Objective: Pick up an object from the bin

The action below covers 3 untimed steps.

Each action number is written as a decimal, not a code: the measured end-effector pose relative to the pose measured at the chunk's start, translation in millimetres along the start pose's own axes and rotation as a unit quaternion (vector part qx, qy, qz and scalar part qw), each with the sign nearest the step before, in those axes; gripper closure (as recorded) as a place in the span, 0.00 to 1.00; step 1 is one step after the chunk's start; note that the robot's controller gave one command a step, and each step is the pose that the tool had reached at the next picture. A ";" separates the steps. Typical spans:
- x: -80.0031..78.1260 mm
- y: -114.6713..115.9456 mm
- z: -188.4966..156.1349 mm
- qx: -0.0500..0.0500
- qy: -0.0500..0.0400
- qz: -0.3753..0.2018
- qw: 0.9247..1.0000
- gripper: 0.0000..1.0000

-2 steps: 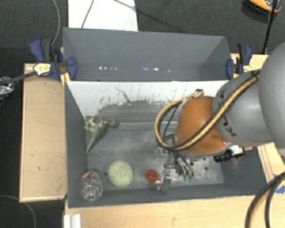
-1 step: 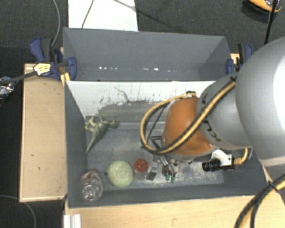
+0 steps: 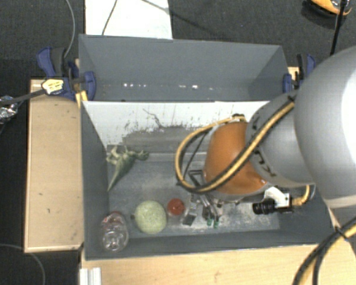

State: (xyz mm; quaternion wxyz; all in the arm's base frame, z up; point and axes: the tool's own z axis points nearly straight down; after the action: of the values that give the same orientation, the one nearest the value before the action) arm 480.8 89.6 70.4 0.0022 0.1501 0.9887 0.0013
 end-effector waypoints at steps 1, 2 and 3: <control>-0.5 4.1 -40.3 0.002 0.004 0.003 1.000 1.00; -3.9 16.5 -74.7 -0.002 -0.004 0.015 1.000 1.00; -1.5 12.5 -116.5 0.003 0.004 0.002 1.000 1.00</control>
Offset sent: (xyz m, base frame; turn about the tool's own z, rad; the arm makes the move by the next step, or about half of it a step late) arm 0.0067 0.0158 0.0701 0.0338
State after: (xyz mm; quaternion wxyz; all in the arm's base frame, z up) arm 485.3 100.9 186.9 -0.0026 0.1518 0.9884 -0.0005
